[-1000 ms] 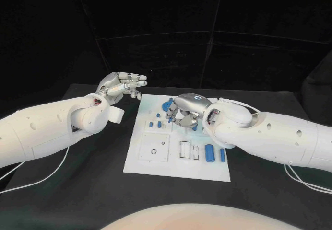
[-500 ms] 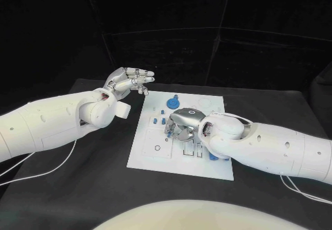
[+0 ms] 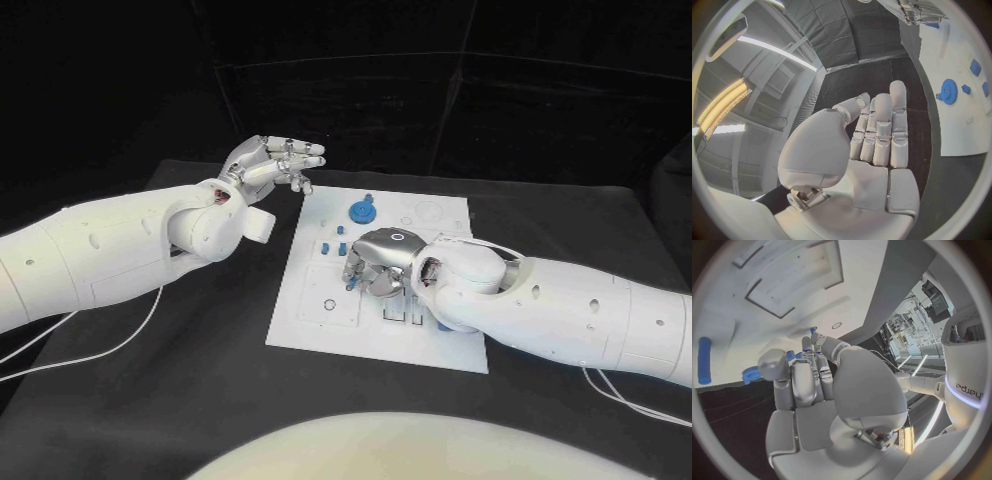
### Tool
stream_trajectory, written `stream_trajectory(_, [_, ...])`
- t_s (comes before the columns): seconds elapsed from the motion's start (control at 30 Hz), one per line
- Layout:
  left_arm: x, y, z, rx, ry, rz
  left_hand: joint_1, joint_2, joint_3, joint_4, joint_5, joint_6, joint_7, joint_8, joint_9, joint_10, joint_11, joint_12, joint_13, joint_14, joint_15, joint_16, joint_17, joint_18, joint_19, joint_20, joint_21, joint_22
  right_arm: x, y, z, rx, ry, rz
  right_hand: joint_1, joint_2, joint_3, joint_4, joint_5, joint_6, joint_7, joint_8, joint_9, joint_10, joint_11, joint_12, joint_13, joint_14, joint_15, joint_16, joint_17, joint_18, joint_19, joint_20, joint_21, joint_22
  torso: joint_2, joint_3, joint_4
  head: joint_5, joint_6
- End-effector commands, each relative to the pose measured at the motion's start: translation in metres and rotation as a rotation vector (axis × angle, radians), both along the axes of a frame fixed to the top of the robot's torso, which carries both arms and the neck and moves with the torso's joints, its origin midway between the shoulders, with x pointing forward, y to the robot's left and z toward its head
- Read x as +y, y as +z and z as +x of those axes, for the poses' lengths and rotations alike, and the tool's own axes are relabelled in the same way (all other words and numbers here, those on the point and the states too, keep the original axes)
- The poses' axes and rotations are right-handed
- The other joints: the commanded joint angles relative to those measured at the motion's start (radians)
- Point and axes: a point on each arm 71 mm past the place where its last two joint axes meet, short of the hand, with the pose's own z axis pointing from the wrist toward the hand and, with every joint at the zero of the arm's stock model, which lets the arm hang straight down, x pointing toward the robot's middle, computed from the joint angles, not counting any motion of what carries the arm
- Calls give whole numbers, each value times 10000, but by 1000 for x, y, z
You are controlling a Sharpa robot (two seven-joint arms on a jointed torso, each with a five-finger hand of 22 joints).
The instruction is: Assemble the parts on the task board
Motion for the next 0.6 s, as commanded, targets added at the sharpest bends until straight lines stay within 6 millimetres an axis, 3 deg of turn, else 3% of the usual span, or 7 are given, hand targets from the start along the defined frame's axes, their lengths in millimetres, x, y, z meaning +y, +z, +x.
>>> stream_trajectory(0.03, [0, 1, 0, -14, -27, -69, 100, -8, 10, -51, -12, 45, 48, 35, -12, -68, 32, 31, -10, -61, -5, -63, -10, 140, -33, -28, -67, -13, 2, 1, -1, -184, 177, -79, -96, -32, 48, 1, 49, 32, 32, 63, 14, 59, 38, -34, 14, 333, -49, 35, -12, -34, 31, -1, 27, -17, -1, -5, 0, 19, -15])
stream_trajectory(0.6, [1, 1, 1, 22, -41, -60, 103, -7, 1, -58, -17, 42, 50, 38, -14, -73, 34, 41, -13, -62, -3, -64, -18, 139, -33, -28, -68, -13, 6, 0, -1, -166, 229, -124, -117, -33, 46, 6, 52, 35, 32, 64, 14, 62, 38, -37, 15, 333, -47, 38, -14, -34, 29, 1, 28, -18, -7, -6, 7, 38, -61])
